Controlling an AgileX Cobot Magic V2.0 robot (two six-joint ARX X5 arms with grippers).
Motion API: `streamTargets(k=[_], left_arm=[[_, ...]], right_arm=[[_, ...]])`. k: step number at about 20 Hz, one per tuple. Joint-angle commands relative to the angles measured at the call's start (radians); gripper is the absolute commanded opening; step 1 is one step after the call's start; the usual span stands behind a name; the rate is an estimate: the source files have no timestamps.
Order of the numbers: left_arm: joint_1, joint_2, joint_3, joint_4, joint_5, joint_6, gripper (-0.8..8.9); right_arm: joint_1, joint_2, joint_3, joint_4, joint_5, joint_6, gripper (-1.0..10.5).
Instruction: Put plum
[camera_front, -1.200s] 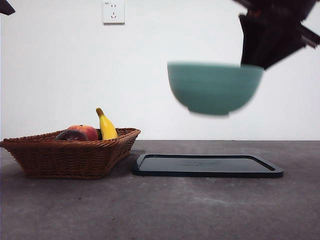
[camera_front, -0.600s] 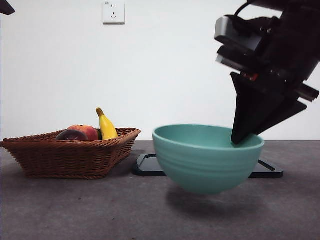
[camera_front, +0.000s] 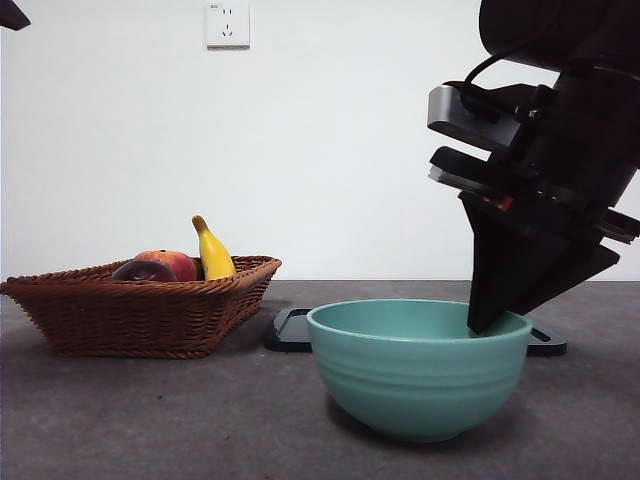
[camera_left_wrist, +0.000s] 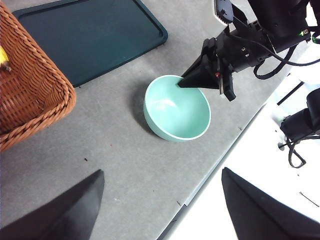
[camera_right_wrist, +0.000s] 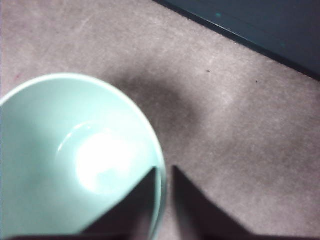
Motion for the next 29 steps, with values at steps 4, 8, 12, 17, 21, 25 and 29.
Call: streamTargets(k=[4, 8, 12, 17, 21, 25, 29], left_arm=[[-0.003, 0.007, 0.01, 0.004, 0.005, 0.019, 3.74], [-0.003, 0.007, 0.01, 0.005, 0.005, 0.019, 3.74], [-0.003, 0.007, 0.01, 0.005, 0.005, 0.019, 3.74], [-0.003, 0.007, 0.01, 0.005, 0.005, 0.019, 3.74], [-0.003, 0.007, 0.01, 0.005, 0.005, 0.018, 3.74], [-0.003, 0.007, 0.01, 0.005, 0.005, 0.019, 3.74], [-0.003, 0.007, 0.01, 0.005, 0.005, 0.019, 3.74]], right_arm=[[0.009, 0.001, 0.008, 0.004, 0.001, 0.063, 3.1], [0.006, -0.08, 0.037, -0.021, 0.031, 0.061, 3.1], [0.0, -0.21, 0.1, -0.089, 0.018, 0.05, 3.1], [0.0, -0.394, 0.135, -0.163, -0.124, 0.033, 3.1], [0.0, -0.519, 0.135, -0.272, -0.207, 0.033, 3.1], [0.002, -0.608, 0.135, -0.446, -0.222, 0.032, 3.1], [0.001, -0.653, 0.135, -0.481, -0.22, 0.031, 3.1]])
